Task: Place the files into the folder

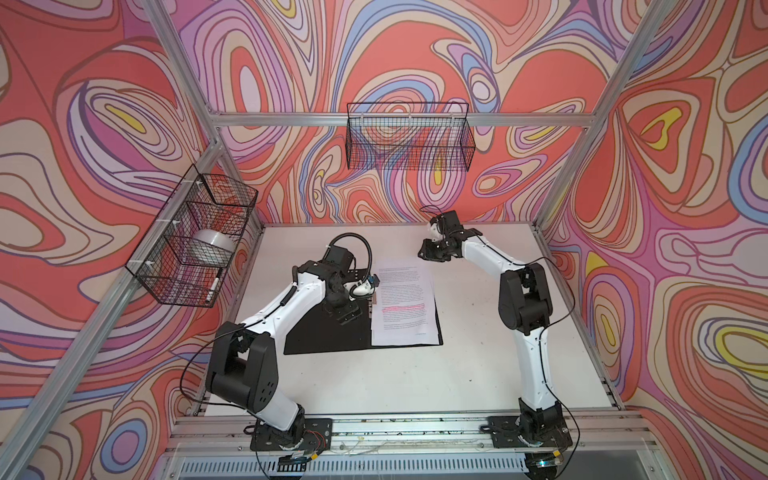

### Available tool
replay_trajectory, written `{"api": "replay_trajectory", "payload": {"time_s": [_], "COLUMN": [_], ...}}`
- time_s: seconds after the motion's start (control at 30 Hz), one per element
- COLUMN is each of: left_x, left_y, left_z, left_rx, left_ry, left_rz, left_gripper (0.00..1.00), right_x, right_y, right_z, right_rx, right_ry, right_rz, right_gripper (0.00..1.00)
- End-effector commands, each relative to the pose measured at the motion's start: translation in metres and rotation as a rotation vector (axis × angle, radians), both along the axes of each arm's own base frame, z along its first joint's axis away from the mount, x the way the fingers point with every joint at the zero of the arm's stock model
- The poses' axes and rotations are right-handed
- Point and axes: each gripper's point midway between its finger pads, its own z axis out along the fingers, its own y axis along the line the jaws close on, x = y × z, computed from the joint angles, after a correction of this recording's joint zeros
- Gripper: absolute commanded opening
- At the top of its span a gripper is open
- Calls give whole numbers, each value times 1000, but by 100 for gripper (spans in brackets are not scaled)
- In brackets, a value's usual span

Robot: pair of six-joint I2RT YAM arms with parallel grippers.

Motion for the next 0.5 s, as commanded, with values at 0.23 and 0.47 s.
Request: {"api": "replay_trajectory", "payload": {"time_s": [0.23,0.47], "left_x": [-36,-62], "left_y": [-47,-72], "left_z": [-15,-31], "left_rx": [48,50], "left_ry": [-188,-206], "left_rz": [-381,-482], "left_gripper": [82,84], "right_x": [28,43], "right_y": [21,30], "right_z": [-19,-23], "right_rx": [-21,-37], "right_ry": [-82,-134], "right_rz": [4,28], "right_gripper": [37,37]}}
